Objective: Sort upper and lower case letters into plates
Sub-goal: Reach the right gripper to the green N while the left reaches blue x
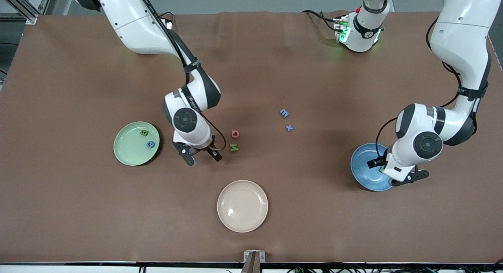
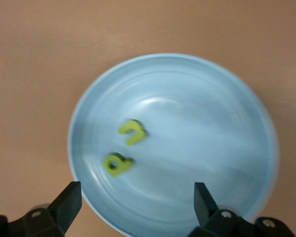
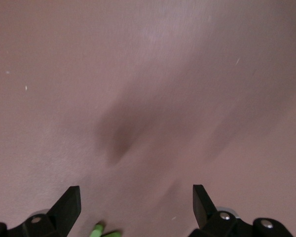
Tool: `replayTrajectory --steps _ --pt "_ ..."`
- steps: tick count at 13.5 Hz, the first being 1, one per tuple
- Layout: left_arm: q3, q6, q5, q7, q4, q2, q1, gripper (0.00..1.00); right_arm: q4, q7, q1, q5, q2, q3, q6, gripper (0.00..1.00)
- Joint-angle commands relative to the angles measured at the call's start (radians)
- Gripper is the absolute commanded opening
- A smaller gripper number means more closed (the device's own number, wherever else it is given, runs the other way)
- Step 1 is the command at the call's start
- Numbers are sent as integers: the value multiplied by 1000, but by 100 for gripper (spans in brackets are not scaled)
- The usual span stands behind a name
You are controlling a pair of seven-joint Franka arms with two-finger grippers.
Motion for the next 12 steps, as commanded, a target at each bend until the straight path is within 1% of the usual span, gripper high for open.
replayTrajectory --steps 1,2,3,6,8,10,11,12 --pt "-103 -41 -14 -150 -25 -41 -2 100 93 163 26 -8 72 -10 -14 95" --pt "-155 -43 -14 -253 -28 -41 -2 100 129 224 26 -8 93 -10 -15 95" --pt "-204 -43 -14 -337 -40 -41 -6 99 157 275 26 -6 110 -10 -15 92" --pt "-327 -21 -12 -450 -100 -47 3 97 177 320 46 -5 137 -10 -14 82" --pt "-378 16 0 -560 -144 -52 -3 95 177 329 55 -5 138 -10 -12 76" --pt "-399 58 1 -634 -195 -61 -8 91 182 349 70 -5 143 -10 -12 76" --pt "-413 116 1 -684 -233 -62 -9 88 183 351 76 -5 143 -10 -12 76" --pt "-415 184 18 -736 -270 -62 -17 88 185 363 82 -5 143 -10 -12 76"
